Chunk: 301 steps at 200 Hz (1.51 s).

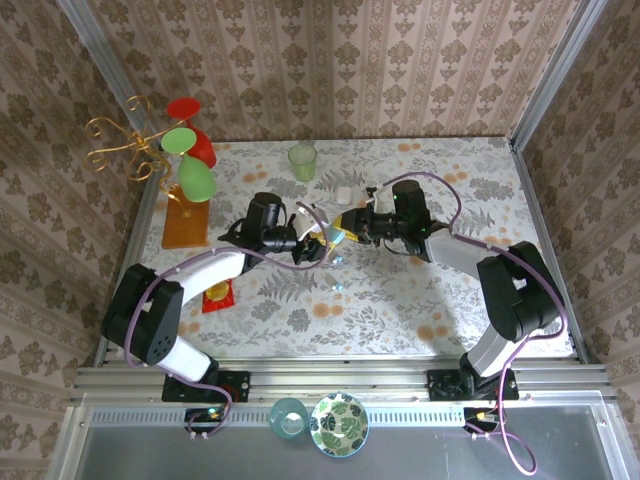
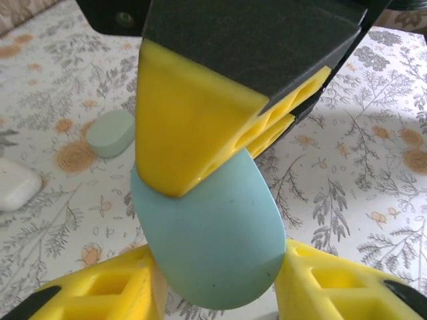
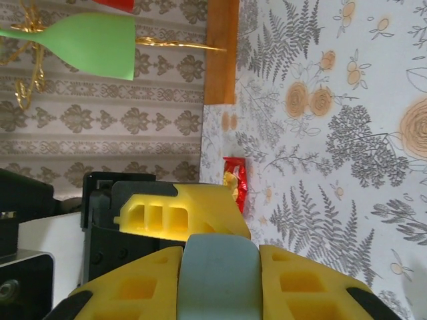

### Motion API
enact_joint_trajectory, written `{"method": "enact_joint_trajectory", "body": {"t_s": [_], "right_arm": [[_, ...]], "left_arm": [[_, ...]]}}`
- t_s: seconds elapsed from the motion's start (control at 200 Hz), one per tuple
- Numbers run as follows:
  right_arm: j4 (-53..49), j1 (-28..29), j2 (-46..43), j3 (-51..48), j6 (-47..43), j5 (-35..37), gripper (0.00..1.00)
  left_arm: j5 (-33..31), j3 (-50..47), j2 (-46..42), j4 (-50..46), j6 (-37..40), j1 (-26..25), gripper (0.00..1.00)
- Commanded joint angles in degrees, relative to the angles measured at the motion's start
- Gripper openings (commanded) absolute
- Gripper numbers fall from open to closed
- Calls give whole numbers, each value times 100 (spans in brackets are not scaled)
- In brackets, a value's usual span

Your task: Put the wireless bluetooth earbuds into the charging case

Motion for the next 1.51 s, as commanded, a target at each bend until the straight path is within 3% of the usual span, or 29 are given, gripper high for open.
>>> {"method": "enact_joint_trajectory", "body": {"t_s": [0.0,0.145,0.28,0.515,0.865,1.115,1.5], "right_arm": [[639,-27,-212,-203,459,-12,18],[1745,-81,-355,-477,1366,28,17],[2972,-87,-374,-651,2397,93,17],[4027,-6,-582,-859,3329,617,16],[4274,265,-745,-843,3482,941,16],[4317,369,-702,-832,3485,945,16],[4238,364,-614,-829,3419,1022,16]], "left_arm": [[20,-349,-265,1203,-467,-27,50],[-126,-925,-410,3053,-1202,-31,66],[-732,-1378,-448,4720,-1822,-23,80],[-1120,-1511,-239,6066,-2339,-54,79],[-1293,-1297,-26,6134,-2087,-354,73],[-1244,-1227,-57,6133,-2064,-403,62],[-1185,-1229,-157,6133,-2074,-427,63]]}}
